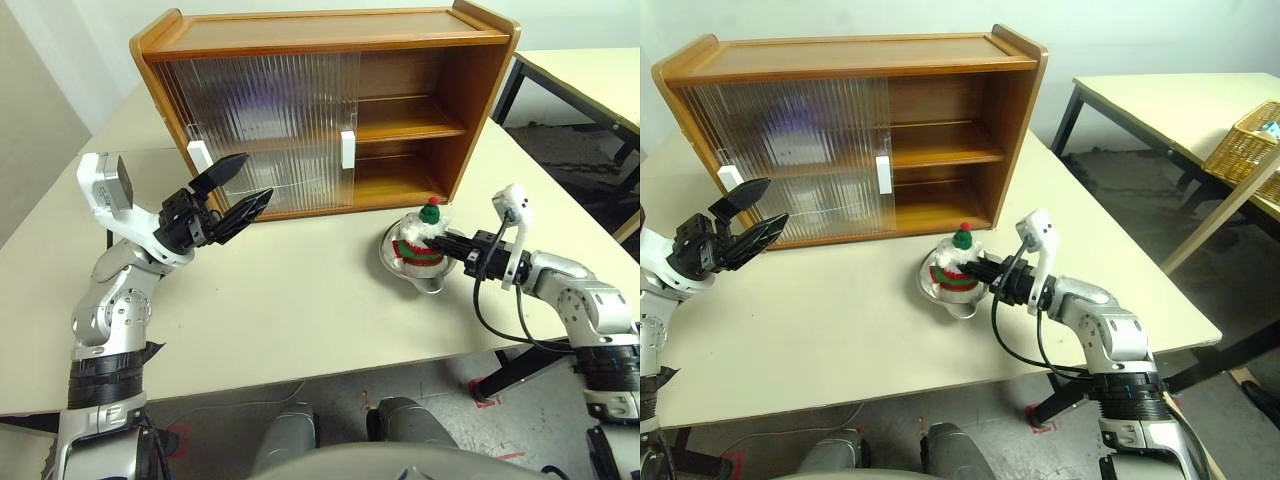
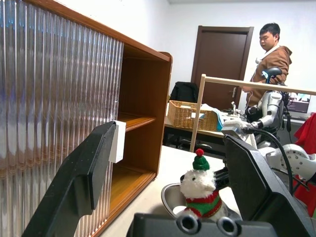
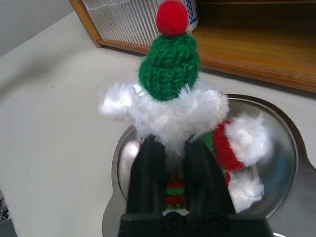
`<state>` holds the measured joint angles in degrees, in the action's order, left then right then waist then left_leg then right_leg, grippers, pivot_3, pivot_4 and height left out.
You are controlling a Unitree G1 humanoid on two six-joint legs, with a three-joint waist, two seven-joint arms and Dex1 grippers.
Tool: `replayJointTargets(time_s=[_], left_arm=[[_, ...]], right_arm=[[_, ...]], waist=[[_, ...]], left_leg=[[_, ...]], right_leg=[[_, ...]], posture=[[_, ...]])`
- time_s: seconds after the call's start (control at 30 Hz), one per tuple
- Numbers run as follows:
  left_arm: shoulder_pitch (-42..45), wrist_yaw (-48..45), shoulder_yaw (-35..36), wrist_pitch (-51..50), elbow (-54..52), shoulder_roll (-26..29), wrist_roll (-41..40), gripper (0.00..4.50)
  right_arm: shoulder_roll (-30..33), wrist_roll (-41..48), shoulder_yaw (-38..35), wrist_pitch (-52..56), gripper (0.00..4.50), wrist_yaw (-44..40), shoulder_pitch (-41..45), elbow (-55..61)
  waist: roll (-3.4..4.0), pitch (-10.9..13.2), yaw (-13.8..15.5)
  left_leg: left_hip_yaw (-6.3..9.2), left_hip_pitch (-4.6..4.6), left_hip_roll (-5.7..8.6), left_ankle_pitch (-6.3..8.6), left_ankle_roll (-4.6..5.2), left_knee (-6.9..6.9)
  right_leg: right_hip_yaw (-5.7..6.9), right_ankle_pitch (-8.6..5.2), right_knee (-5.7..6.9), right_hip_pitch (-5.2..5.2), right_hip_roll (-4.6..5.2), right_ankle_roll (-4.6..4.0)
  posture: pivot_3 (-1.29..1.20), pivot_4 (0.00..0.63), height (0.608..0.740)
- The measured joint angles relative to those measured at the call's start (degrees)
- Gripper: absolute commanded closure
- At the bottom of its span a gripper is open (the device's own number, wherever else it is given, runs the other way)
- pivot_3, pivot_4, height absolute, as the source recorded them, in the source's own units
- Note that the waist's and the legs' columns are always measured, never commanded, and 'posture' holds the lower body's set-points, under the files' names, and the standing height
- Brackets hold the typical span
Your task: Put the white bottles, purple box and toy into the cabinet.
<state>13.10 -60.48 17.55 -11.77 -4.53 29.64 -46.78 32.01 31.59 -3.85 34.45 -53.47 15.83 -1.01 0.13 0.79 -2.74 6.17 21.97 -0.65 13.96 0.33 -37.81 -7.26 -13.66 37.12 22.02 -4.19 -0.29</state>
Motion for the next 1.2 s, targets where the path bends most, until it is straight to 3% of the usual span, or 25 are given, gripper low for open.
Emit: replayJointTargets(time_s=[0.17,0.4,0.83,1.2], left_arm=[[0.0,-0.1,0.0,0.1,0.0,0.0,0.0,0.00],[0.3,-0.5,-0.1,0.4,0.1,-0.6,0.1,0.00],[0.0,0.4,-0.1,1.2,-0.1,-1.5,0.2,0.00],[-1.8,1.7,0.3,1.7,-1.9,-1.6,0.2,0.00]], right_arm=[[1.8,3.1,-2.1,3.1,4.44,-1.0,3.2,0.7],[2.5,8.5,-5.8,7.9,4.46,-1.2,14.3,-0.2],[-2.0,-1.1,-4.3,-7.1,4.46,-2.5,34.1,-27.8],[-4.5,-9.1,-3.8,-18.8,4.46,-4.9,46.5,-49.1]], waist=[[0.00,0.0,0.0],[0.00,0.0,-0.1],[0.03,0.0,0.2],[0.05,0.0,0.9]], left_leg=[[-0.01,0.00,0.01,0.00,0.00,-0.01],[-0.01,0.00,0.00,-0.01,0.01,0.01],[0.04,0.23,-0.06,-0.01,0.05,0.09],[0.07,0.31,-0.09,0.00,0.05,0.12]], right_leg=[[0.00,0.00,0.00,0.00,0.00,0.00],[-0.01,0.00,0.00,0.02,-0.02,-0.01],[0.06,0.06,0.02,0.32,0.01,-0.10],[0.08,0.39,0.04,0.42,0.02,-0.70]], posture=[[-0.07,0.000,0.740],[-0.06,0.000,0.740],[-0.02,0.000,0.740],[0.00,0.000,0.740]])
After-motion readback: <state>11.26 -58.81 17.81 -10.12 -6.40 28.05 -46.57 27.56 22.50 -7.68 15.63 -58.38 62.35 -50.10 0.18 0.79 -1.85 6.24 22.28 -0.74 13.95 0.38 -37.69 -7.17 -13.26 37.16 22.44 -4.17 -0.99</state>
